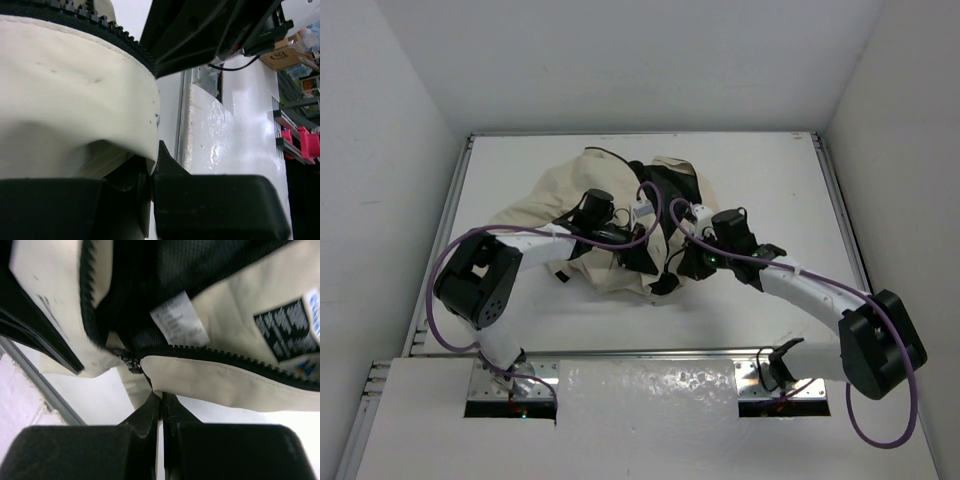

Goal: Zip up the jacket

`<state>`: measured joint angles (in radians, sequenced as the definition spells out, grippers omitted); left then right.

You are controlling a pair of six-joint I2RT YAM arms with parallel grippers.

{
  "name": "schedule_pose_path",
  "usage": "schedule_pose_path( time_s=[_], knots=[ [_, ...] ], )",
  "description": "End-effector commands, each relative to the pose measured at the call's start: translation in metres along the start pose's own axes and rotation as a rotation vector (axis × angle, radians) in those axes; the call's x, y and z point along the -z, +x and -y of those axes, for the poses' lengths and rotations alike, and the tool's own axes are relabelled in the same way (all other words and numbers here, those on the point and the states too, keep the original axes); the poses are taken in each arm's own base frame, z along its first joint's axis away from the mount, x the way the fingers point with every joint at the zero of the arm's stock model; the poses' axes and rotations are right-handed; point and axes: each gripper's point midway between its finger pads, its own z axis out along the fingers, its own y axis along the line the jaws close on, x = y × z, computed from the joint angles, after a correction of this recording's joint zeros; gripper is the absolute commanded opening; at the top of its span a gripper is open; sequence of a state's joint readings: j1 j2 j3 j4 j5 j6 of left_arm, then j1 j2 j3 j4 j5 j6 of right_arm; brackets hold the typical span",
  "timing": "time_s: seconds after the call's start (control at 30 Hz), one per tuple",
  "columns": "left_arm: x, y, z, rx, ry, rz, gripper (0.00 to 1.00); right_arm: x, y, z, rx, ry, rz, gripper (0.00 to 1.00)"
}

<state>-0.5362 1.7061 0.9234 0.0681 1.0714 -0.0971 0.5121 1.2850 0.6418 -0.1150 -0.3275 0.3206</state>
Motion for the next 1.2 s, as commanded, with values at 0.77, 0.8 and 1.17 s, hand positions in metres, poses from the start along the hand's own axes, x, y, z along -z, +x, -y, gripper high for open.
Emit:
schedule_pose_path(
  time_s=[0.77,0.8,1.17],
  knots=[
    [0.009,-0.009,-0.121,0.435,-0.375,-0.128,0.00,-0.039,-0.066,0.056,0.140,0.180,0.016,0.04],
    [0.011,-0.010,-0.128,0.427,-0.409,-0.126,0.00,-0.039,-0.069,0.060,0.159,0.192,0.016,0.06],
    [0.010,-0.027,-0.125,0.456,-0.449,-0.033,0.00,-0.002,-0.097,0.080,0.225,0.422,0.037,0.56]
  ],
)
